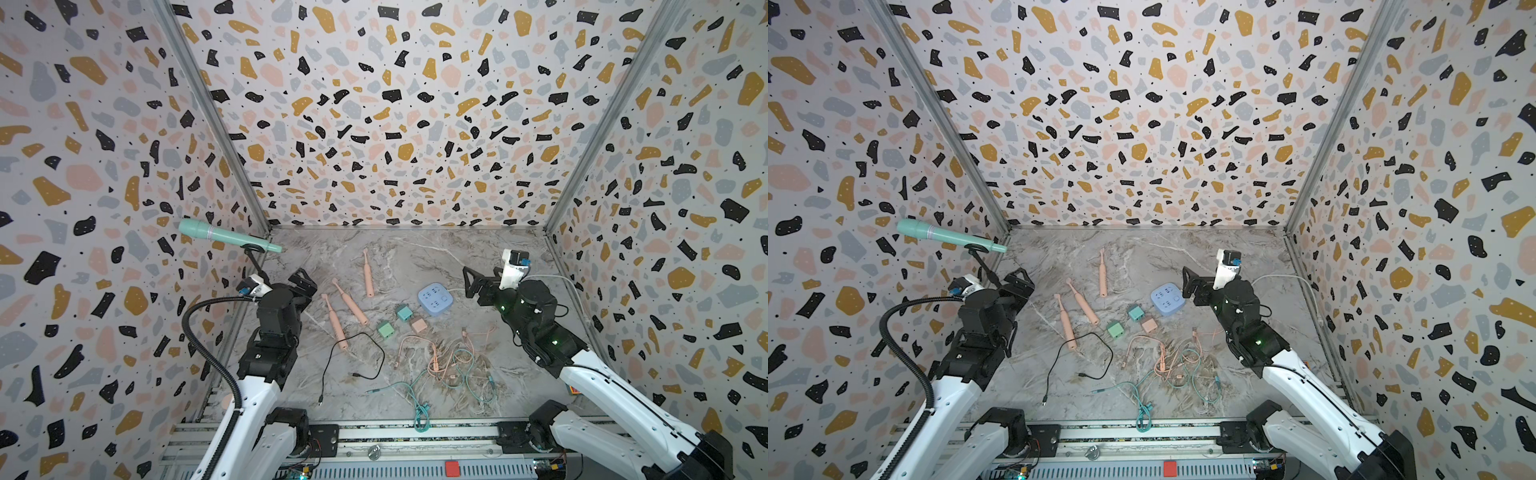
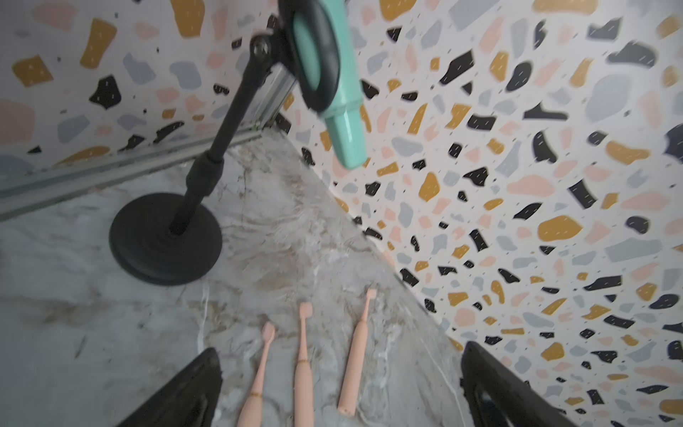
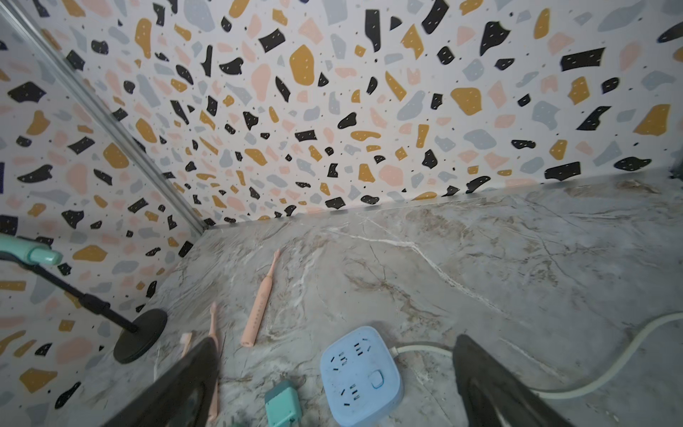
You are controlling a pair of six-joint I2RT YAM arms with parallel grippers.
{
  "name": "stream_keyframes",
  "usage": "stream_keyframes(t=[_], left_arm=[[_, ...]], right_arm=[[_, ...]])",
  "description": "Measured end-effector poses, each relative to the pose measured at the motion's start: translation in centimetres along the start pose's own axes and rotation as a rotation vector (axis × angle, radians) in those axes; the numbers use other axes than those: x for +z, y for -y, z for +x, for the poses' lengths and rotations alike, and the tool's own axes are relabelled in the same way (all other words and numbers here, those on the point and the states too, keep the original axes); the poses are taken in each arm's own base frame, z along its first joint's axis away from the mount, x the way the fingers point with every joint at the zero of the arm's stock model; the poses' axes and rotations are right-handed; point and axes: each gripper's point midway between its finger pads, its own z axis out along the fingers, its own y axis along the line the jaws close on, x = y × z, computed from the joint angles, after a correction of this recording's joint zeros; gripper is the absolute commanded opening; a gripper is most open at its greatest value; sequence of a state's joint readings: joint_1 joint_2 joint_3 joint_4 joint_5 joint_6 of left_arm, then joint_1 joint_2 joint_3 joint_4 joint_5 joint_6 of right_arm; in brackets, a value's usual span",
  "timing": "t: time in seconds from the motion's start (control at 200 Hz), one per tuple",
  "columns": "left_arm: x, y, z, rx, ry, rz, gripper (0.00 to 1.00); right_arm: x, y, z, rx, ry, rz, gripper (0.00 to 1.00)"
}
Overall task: Charge the electric toothbrush
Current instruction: Pick up the charging cable from the center of the board.
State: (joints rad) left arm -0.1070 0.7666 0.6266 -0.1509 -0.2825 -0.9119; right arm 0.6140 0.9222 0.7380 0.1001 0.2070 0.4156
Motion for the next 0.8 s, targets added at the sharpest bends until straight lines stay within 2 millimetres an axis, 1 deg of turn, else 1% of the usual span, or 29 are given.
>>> stream_keyframes(t=[0.1,0.15,0.17,0.19,0.195,0.22,0.26,0.285,0.315,0.33,0.335,0.446,0.526,0.566,0.591,0.631,0.686,0.766,0.776,0.801], left_arm=[[0.5,-1.4,2.7,0.021,-0.114,-0.055,0.99],[0.7,-2.1,3.8,0.038,-0.161,-0.084,0.99],[0.8,-2.5,4.4,0.048,-0.182,-0.1,0.99],[0.8,-2.8,4.7,0.057,-0.197,-0.115,0.99],[0.8,-2.8,4.7,0.057,-0.197,-0.115,1.0],[0.8,-3.1,5.0,0.065,-0.208,-0.125,1.0],[0.7,-3.5,5.4,0.084,-0.225,-0.138,0.99],[0.7,-3.5,5.5,0.09,-0.229,-0.141,0.99],[0.6,-3.6,5.5,0.103,-0.232,-0.142,0.99],[0.6,-3.6,5.5,0.106,-0.232,-0.142,0.99],[0.6,-3.6,5.5,0.109,-0.233,-0.141,0.99],[0.6,-3.4,5.7,0.13,-0.251,-0.133,0.99],[0.7,-3.4,5.9,0.138,-0.26,-0.132,0.99],[0.7,-3.5,6.0,0.139,-0.265,-0.134,1.0],[0.7,-3.5,6.0,0.14,-0.267,-0.136,0.99],[0.6,-3.6,6.1,0.141,-0.269,-0.139,0.99],[0.6,-3.8,6.1,0.142,-0.268,-0.146,0.99],[0.3,-4.3,5.8,0.14,-0.253,-0.17,1.0],[0.2,-4.4,5.7,0.137,-0.248,-0.176,1.0],[0.1,-4.5,5.6,0.133,-0.244,-0.181,0.99]], right_arm=[[-0.1,-2.0,2.5,-0.077,-0.094,-0.039,0.99],[-0.1,-3.0,4.0,-0.116,-0.141,-0.064,0.99],[-0.2,-3.7,4.9,-0.139,-0.169,-0.08,0.99],[-0.2,-3.9,5.4,-0.151,-0.183,-0.085,1.0],[-0.2,-4.2,5.8,-0.159,-0.194,-0.093,1.0],[-0.2,-4.6,6.5,-0.178,-0.215,-0.104,1.0],[-0.3,-5.6,8.2,-0.216,-0.262,-0.13,0.99],[-0.3,-6.1,8.9,-0.234,-0.284,-0.142,0.99],[-0.5,-7.0,10.5,-0.273,-0.329,-0.164,0.99],[-0.5,-7.0,10.8,-0.281,-0.338,-0.166,0.99],[-0.5,-7.3,11.3,-0.293,-0.352,-0.172,0.99],[-0.7,-8.7,15.3,-0.394,-0.475,-0.204,0.96],[-0.9,-9.3,17.5,-0.427,-0.54,-0.235,0.93],[-1.1,-10.0,18.9,-0.45,-0.578,-0.273,0.93],[-1.2,-10.2,19.4,-0.461,-0.59,-0.286,0.93],[-1.6,-11.1,20.6,-0.493,-0.614,-0.327,0.92],[-2.5,-13.0,22.7,-0.556,-0.651,-0.402,0.91],[-3.3,-15.7,25.1,-0.637,-0.695,-0.513,0.79],[-3.3,-16.2,25.5,-0.646,-0.702,-0.529,0.76],[-3.2,-16.6,25.8,-0.657,-0.705,-0.543,0.72]])
